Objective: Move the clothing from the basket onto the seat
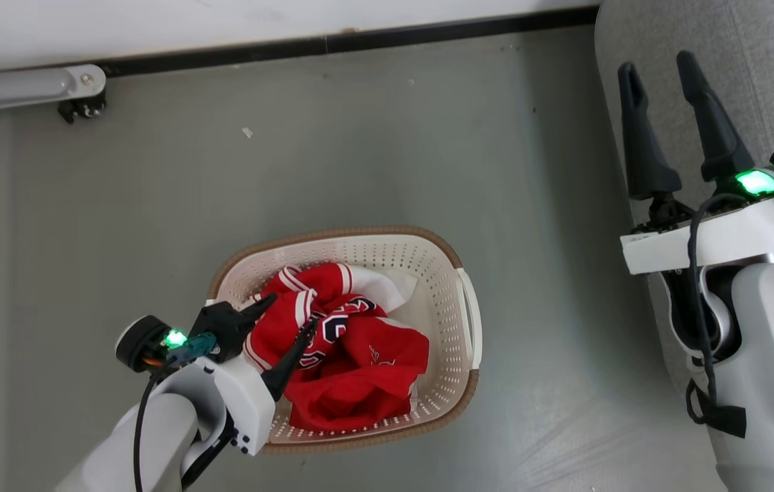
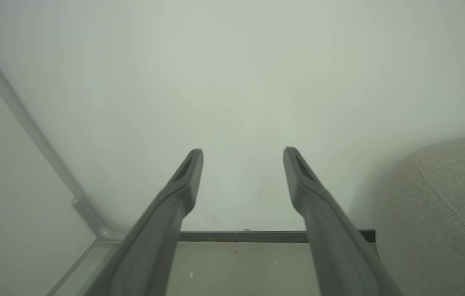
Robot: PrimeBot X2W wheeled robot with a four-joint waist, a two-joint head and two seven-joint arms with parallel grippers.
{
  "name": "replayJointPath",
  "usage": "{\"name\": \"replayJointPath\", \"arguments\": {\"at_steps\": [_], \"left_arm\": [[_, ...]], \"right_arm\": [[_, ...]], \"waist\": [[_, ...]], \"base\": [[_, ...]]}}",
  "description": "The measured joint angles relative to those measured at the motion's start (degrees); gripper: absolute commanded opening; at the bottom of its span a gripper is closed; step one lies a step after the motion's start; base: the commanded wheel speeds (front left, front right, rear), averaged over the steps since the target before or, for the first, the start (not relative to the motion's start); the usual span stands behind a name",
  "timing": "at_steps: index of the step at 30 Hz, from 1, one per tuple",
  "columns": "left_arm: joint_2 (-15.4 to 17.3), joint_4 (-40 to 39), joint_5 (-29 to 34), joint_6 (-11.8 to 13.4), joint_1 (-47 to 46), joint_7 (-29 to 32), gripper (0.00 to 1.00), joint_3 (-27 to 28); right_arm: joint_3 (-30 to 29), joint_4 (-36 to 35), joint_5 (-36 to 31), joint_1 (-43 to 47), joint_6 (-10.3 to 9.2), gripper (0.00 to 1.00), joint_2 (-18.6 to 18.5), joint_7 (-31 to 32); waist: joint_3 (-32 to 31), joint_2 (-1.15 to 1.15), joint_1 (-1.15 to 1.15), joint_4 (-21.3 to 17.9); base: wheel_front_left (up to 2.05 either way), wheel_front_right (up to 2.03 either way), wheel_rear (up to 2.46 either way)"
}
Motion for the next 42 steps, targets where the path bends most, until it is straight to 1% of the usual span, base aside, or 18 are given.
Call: {"name": "replayJointPath", "arguments": {"at_steps": [8,21,32,39,42], "left_arm": [[-0.01,3.44,-0.10,0.00,-3.88,2.66,1.00,-2.03],[-0.48,6.86,-0.45,0.00,-9.82,4.82,1.00,-6.20],[-1.16,9.92,-1.71,0.00,-14.62,7.24,1.00,-8.34],[-1.38,11.11,-1.69,0.00,-17.14,9.25,1.00,-12.45],[-1.34,11.52,-1.69,0.00,-17.55,9.29,1.00,-13.06]], "right_arm": [[-0.22,-1.23,0.03,-2.69,0.00,1.00,0.00,-0.01],[1.18,-3.36,-0.04,-8.06,0.00,1.00,0.00,-0.26],[1.32,-4.15,-0.01,-11.12,0.00,1.00,0.00,-0.26],[1.48,-5.10,0.10,-13.66,0.00,1.00,0.01,-0.26],[1.58,-5.24,0.41,-14.22,0.00,1.00,0.01,-0.26]], "waist": [[4.11,0.00,0.00,-0.73],[10.61,0.00,0.00,-2.00],[15.59,0.00,0.00,-3.17],[18.80,0.00,0.00,-4.30],[19.53,0.00,0.00,-4.61]], "base": [[0.00,0.00,0.00],[0.00,0.00,0.00],[0.00,0.00,0.00],[0.00,0.00,0.00],[0.00,0.00,0.00]]}}
